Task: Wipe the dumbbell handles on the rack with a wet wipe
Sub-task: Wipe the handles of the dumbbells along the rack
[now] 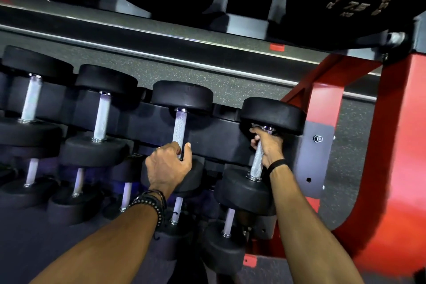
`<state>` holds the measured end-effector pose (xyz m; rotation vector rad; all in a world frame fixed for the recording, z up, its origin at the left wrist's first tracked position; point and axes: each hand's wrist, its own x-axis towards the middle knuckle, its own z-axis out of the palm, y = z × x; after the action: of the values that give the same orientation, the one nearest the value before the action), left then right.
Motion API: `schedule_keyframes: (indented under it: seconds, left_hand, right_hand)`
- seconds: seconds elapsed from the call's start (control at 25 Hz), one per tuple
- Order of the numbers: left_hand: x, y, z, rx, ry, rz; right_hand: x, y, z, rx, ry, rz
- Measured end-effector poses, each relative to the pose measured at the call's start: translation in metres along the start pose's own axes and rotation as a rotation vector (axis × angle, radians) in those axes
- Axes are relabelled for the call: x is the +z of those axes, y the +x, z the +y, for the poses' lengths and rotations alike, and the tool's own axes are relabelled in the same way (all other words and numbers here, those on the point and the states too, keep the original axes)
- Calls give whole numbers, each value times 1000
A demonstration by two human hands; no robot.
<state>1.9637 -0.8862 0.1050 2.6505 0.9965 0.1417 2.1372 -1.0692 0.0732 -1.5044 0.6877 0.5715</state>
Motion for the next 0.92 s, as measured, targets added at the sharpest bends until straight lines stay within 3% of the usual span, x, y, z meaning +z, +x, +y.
schedule_keyframes:
  seconds: [0.12, 0.16, 0.28, 0.36, 0.4, 0.44, 0.52, 0.56, 0.64, 0.8, 0.92]
  left_hand:
    - [-1, 0, -1, -1, -12, -3]
    - [-1, 0, -2, -3, -20, -9]
    - [1, 0, -4, 4, -34, -26]
    - [0, 1, -3, 4, -32, -44]
    - [-1, 1, -3, 4, -28, -56]
    - [-1, 1, -3, 9, -23, -64]
    - [-2, -1, -3, 41, -14, -55]
    - [-4, -2, -1, 63, -12, -55]
    - [-6, 0, -1, 110, 2, -59]
    - [-11, -6, -5, 379, 6, -98]
    - [-22, -32, 20, 505, -162, -231]
  right_hand:
    - [-13, -9, 15, -281, -591, 421]
    - [-19, -10, 21, -379, -641, 500]
    - [-23, -22, 26, -589, -348, 396]
    - [-22, -19, 25, -394, 92, 181]
    - [-24, -12, 27, -195, 189, 80]
    - [-29, -7, 29, -39, 209, 13]
    - [-42, 6, 35, 46, -127, 85]
    - [-51, 9, 37, -13, -341, 198]
    - [-63, -4, 37, -178, -438, 330]
    - [-96, -93, 28, -463, -126, 353]
    - [-125, -170, 25, -666, -103, 286]
